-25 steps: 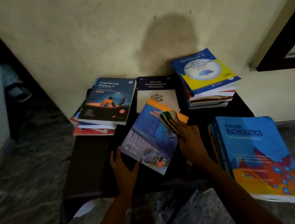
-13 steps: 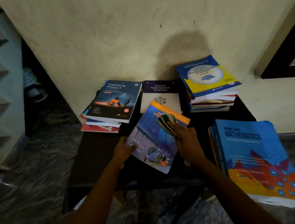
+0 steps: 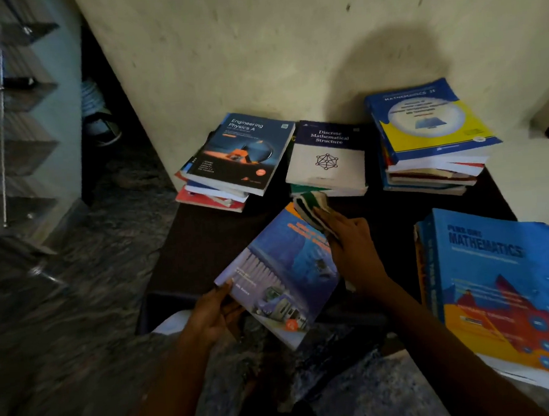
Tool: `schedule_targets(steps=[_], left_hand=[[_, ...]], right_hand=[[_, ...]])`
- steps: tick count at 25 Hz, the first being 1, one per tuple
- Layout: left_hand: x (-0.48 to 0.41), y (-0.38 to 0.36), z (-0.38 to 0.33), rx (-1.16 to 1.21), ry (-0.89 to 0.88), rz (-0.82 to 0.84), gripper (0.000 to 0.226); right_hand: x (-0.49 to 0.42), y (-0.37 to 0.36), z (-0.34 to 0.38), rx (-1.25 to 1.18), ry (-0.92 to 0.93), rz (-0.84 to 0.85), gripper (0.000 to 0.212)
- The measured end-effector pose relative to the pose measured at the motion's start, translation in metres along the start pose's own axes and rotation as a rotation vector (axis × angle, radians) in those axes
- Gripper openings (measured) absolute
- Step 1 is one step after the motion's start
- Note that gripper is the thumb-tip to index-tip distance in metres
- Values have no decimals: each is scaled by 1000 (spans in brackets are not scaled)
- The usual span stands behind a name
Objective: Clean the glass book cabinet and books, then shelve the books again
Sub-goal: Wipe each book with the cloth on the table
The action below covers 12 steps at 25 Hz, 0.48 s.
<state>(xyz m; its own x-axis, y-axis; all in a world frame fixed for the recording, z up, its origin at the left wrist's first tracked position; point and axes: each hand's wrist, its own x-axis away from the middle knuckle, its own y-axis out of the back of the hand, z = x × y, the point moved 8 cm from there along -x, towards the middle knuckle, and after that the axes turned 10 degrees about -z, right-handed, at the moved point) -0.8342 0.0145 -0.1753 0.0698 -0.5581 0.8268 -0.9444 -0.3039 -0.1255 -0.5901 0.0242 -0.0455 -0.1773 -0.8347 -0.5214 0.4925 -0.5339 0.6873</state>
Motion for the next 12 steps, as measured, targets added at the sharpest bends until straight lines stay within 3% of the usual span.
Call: schedule_targets(steps=[2,7,12], left_hand=[[-8,0,12,84,72,-28,48],[-14,1,14,172,-22,-32,33],[-16,2,11,162,-41,56,32]], right_hand=[[-2,-35,-16,60,8,107,50],[-7,-99,-53,435,-127,399,57],[36,-123,18,388,78,241,67]])
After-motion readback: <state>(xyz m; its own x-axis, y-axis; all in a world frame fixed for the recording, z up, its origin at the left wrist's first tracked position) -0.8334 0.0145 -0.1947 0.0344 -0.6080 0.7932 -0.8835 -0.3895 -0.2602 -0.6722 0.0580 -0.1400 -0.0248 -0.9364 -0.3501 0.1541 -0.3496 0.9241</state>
